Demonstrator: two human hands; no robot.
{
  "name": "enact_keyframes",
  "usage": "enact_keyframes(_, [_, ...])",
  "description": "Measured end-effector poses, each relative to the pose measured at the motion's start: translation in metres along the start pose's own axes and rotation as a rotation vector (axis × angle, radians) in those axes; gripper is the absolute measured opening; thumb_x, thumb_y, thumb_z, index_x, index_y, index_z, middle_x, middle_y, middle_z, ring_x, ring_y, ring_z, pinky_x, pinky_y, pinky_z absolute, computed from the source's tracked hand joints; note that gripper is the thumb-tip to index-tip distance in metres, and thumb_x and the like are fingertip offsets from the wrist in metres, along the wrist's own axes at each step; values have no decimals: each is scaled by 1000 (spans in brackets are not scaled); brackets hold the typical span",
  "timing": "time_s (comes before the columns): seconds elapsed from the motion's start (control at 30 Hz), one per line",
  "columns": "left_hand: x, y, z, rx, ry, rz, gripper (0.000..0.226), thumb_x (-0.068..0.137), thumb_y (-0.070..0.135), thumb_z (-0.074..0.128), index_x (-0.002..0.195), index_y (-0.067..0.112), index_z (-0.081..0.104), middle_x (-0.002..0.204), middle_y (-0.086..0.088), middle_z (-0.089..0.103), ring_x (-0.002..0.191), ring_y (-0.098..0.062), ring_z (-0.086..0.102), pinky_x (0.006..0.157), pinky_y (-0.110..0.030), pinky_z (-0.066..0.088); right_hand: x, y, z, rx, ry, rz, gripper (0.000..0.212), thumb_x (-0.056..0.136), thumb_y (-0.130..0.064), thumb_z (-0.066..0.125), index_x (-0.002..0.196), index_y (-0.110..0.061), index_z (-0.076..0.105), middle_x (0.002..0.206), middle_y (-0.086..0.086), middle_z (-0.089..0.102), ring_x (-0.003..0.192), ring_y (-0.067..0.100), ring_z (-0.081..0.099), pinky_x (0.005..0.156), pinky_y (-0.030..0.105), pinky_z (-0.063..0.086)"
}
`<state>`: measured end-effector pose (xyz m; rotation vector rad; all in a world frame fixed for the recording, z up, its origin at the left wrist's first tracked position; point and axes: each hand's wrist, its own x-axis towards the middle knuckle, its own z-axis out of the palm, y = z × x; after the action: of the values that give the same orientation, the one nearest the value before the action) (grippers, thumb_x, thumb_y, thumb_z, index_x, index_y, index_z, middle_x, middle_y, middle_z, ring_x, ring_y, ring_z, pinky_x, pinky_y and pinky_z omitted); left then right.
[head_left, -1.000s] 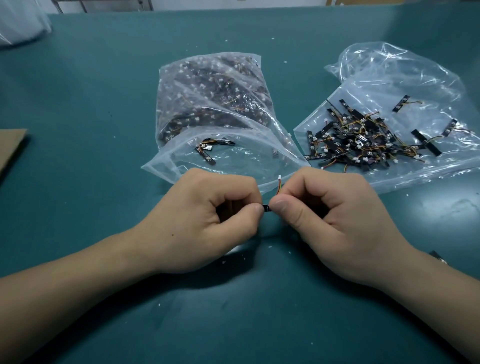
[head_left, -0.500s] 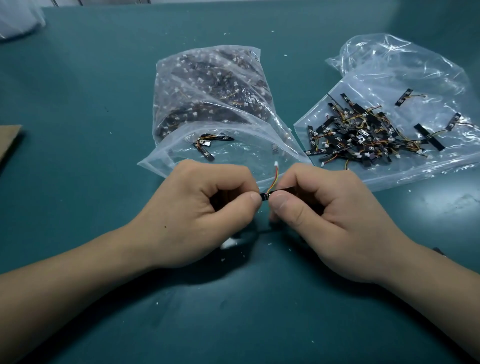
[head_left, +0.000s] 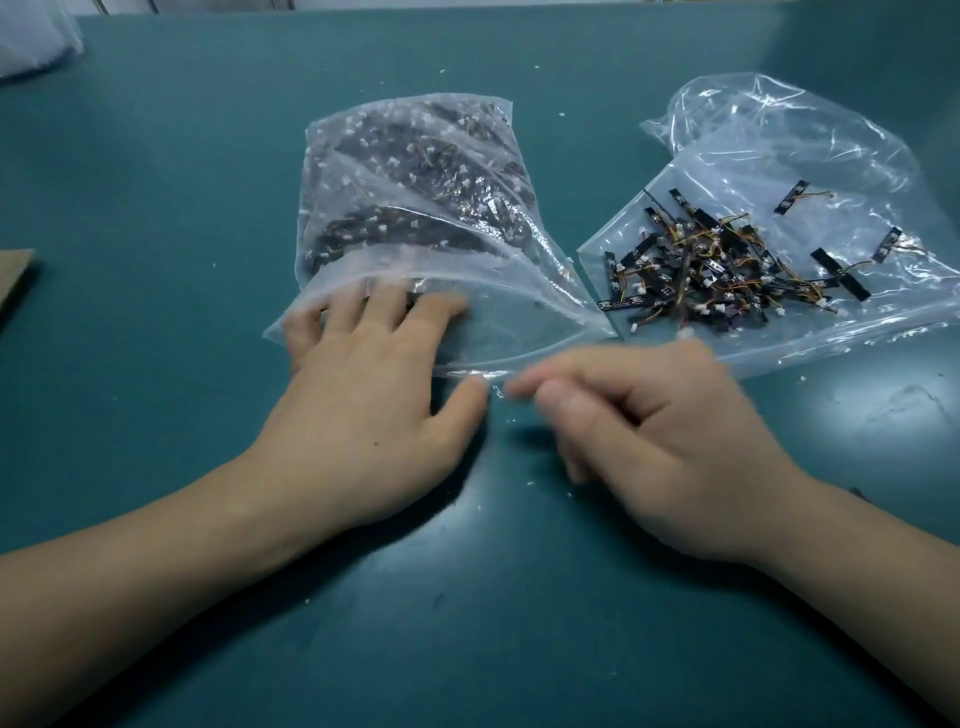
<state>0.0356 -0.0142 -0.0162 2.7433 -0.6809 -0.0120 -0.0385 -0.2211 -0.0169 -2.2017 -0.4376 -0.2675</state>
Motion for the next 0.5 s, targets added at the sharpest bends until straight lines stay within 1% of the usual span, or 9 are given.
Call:
enact_keyframes(0.07, [1, 0, 1, 74, -36, 4, 67, 88, 67, 29, 149, 39, 36, 151, 9, 42, 146, -23, 28, 117, -48, 14, -1, -7, 5, -282, -191, -84, 23, 102, -37, 54, 100, -28, 75, 77, -13, 72, 68, 12, 67, 63, 35, 54])
enact_keyframes(0.1, [0, 0, 1, 85, -34, 19, 69, 89, 67, 28, 151, 37, 36, 156, 9, 39, 149, -22, 26, 118, -50, 16, -1, -9, 6, -358, -244, -108, 23, 101, -41, 54, 99, -29, 74, 81, -13, 73, 73, 16, 69, 63, 39, 54])
enact_keyframes(0.17, [-1, 0, -1, 76, -17, 66, 67, 90, 64, 31, 149, 33, 43, 159, 10, 39, 150, -20, 27, 120, -49, 18, 0, -11, 5, -359, -253, -88, 22, 99, -43, 55, 98, -31, 74, 82, -14, 72, 75, 14, 67, 64, 40, 53])
enact_keyframes(0.2, [-1, 0, -1, 56, -2, 98, 62, 92, 59, 35, 146, 31, 49, 156, 11, 43, 148, -19, 31, 119, -47, 20, 1, -11, 4, -320, -237, -57, 22, 99, -44, 56, 97, -31, 74, 80, -15, 71, 73, 12, 66, 65, 40, 53])
enact_keyframes(0.27, [0, -1, -2, -22, 32, 170, 46, 93, 39, 46, 134, 25, 61, 142, 8, 58, 135, -22, 46, 115, -47, 32, 2, -11, 2, -259, -218, -13, 21, 98, -43, 58, 95, -31, 74, 77, -16, 70, 71, 8, 62, 65, 40, 52])
enact_keyframes(0.33, [2, -3, 0, -111, 92, 241, 36, 91, 18, 51, 121, 20, 69, 119, 5, 67, 113, -27, 58, 101, -50, 43, 2, -11, 3, -265, -225, -9, 20, 98, -43, 58, 95, -31, 74, 79, -16, 71, 72, 9, 64, 66, 40, 53])
enact_keyframes(0.37, [2, -4, 0, -127, 120, 258, 34, 90, 14, 50, 117, 21, 70, 109, 7, 68, 103, -26, 59, 94, -48, 45, 2, -12, 3, -277, -232, -9, 20, 98, -43, 58, 96, -32, 74, 80, -16, 71, 74, 10, 65, 66, 40, 53])
enact_keyframes(0.43, [1, -4, 2, -113, 168, 265, 30, 92, 15, 51, 112, 27, 69, 100, 13, 67, 93, -22, 56, 89, -40, 39, 2, -11, 4, -290, -233, -9, 19, 98, -42, 59, 96, -32, 74, 81, -16, 72, 75, 10, 66, 66, 40, 53])
enact_keyframes(0.5, [0, -3, 3, -118, 218, 275, 25, 94, 19, 53, 110, 33, 67, 98, 19, 65, 93, -18, 54, 89, -34, 29, 2, -10, 4, -270, -206, -6, 17, 98, -40, 60, 96, -30, 74, 78, -15, 71, 72, 9, 64, 65, 39, 52])
